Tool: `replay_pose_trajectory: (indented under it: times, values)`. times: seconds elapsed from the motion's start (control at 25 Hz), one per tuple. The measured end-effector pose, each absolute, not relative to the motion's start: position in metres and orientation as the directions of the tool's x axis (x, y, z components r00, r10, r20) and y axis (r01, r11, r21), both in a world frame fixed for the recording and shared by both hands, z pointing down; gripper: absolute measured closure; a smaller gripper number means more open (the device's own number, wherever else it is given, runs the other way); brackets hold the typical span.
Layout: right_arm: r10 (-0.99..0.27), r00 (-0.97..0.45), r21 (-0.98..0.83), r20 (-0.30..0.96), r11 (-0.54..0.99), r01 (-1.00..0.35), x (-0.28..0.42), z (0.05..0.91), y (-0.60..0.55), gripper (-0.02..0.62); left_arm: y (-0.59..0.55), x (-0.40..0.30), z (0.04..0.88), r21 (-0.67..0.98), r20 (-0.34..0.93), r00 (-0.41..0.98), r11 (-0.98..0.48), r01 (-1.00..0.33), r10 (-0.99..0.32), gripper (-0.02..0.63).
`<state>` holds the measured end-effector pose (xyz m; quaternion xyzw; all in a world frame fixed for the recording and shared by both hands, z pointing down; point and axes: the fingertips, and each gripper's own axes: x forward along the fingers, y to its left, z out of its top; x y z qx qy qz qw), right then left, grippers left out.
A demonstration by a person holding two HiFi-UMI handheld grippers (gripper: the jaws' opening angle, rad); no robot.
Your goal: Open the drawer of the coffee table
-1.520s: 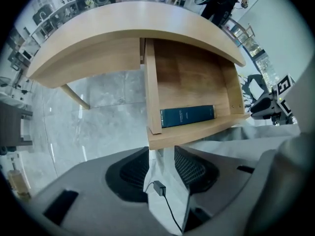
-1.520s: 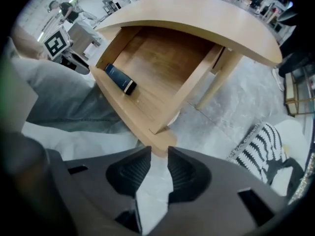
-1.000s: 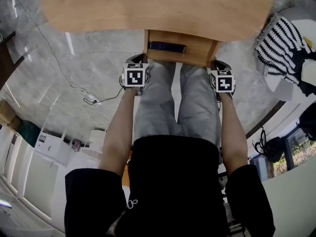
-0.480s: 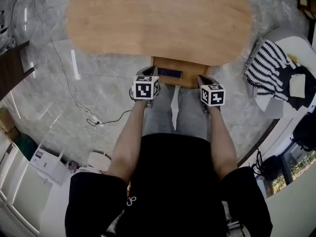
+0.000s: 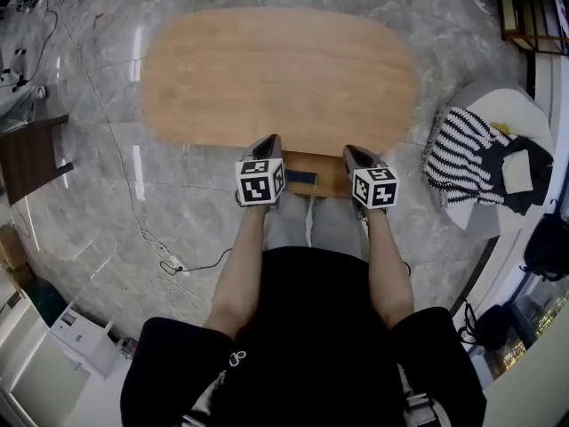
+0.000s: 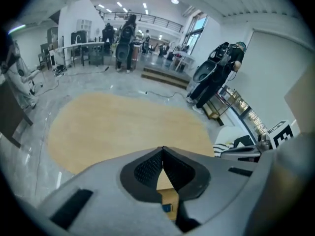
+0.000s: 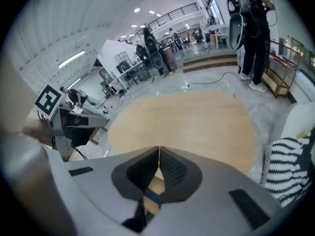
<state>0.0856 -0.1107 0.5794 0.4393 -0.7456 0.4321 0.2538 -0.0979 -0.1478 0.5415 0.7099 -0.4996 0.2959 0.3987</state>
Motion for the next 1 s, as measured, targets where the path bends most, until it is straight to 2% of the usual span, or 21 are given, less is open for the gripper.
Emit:
replay_pose_trajectory:
  times: [0.36, 0.56, 1.0]
  values:
    - [-0.624, -0.441, -0.373, 0.645, 0.247, -0.894, 0.095, 0.474, -0.161, 0.584, -0.216, -0.068, 0.42, 0.277, 0.657, 0.352, -0.221, -0.935, -0.666, 0.597]
    - [-0.736, -0.423, -0.395, 0.529, 0.228, -0.89, 0.102, 0.405, -0.2, 0.584, -0.245, -0.057, 0.354, 0.286, 0.571, 0.356, -0.227, -0.931, -0.739, 0.597]
    - [-0.898, -0.357, -0.298, 0.257, 0.278, -0.913, 0.12, 0.239, -0.253, 0.584, -0.276, -0.043, 0.217, 0.238, 0.354, 0.356, -0.285, -0.928, -0.865, 0.597]
